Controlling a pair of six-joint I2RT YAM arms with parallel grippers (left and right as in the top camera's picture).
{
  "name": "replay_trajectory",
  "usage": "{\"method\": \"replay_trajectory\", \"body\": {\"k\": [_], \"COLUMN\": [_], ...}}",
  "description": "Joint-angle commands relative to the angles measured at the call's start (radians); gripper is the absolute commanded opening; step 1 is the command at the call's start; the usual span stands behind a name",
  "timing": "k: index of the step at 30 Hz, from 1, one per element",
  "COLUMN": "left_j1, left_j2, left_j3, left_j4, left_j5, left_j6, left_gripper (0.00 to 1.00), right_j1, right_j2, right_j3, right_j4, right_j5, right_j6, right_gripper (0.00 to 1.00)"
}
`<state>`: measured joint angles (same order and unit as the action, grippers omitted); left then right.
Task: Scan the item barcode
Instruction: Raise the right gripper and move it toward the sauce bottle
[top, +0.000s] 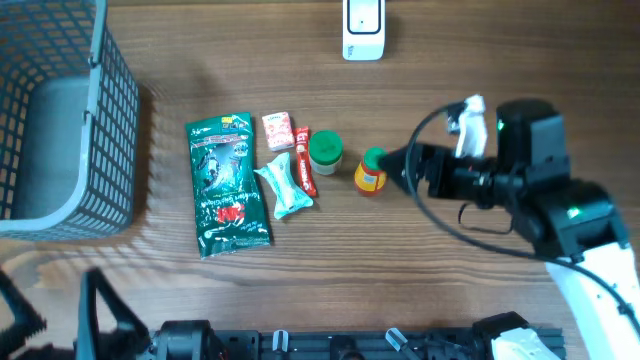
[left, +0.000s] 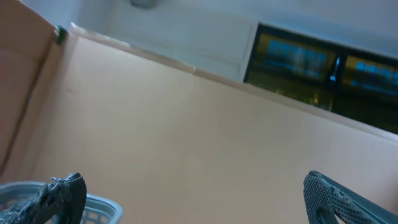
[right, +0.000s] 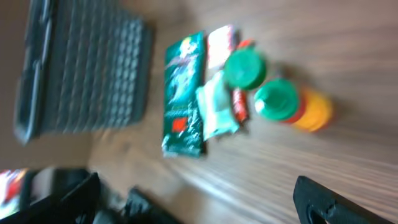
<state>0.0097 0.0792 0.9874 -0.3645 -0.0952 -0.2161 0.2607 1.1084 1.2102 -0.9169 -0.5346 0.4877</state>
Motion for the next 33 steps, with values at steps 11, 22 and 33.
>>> {"method": "replay_trajectory", "body": {"k": [11,22,33], "left_j1": [0.032,0.032,0.032], "left_j2": [-0.075,-0.075,-0.075], "left_j3": [-0.113,-0.154,-0.185], "left_j4": [0.032,0.029,0.032], "left_j5": [-0.011,-0.011,-0.011], "left_j6": [-0.009,-0.008,-0.008], "left_gripper": [1.0,1.0,1.0], "right_j1": [0.002,0.137,0.19], "right_j2": [0.141,0.544,0.764], "right_j3": [0.08,0.418,0.507], "right_j4": [0.026,-0.308,-0.409], "right_j5": [0.114,0.406,0.45], "right_j6": [0.208,0.299,0.241], "right_gripper": [1.0,0.99,0.99]}}
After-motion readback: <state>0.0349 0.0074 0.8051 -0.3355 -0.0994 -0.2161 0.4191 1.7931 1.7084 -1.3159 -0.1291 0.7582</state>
